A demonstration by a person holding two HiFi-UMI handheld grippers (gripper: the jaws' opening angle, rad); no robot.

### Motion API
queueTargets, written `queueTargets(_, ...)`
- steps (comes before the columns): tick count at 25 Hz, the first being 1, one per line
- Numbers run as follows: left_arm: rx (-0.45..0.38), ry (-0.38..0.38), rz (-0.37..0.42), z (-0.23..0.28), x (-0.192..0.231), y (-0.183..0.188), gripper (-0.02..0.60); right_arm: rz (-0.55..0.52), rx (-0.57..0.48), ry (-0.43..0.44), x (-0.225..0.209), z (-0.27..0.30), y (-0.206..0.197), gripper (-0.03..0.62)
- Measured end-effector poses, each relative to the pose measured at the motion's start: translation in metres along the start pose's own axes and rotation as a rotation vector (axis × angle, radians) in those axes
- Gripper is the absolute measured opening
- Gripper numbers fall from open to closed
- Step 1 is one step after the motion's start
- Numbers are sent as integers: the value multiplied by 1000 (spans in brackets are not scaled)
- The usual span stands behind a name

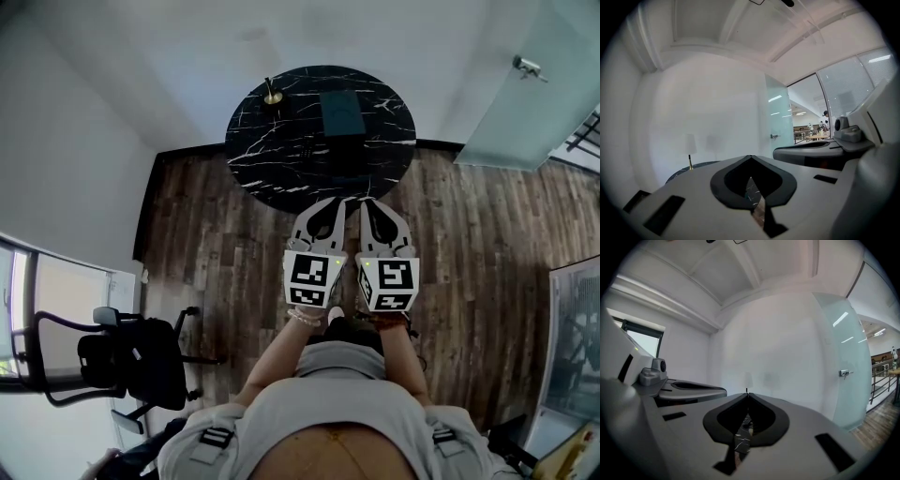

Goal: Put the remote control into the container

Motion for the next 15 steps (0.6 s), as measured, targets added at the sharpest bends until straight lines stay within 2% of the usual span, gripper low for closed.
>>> queueTargets(15,18,0,-36,11,24,-8,6,-17,27,16,9,27,-3,11)
Point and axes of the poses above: the fingertips, and each gripper's own axes: z forward along the fingers, x to its left, y out of its top, the point moved 8 cm from there along -z, backward along the fingers, and after that the axes turned 13 degrees about -x, right-handed, at the moved point
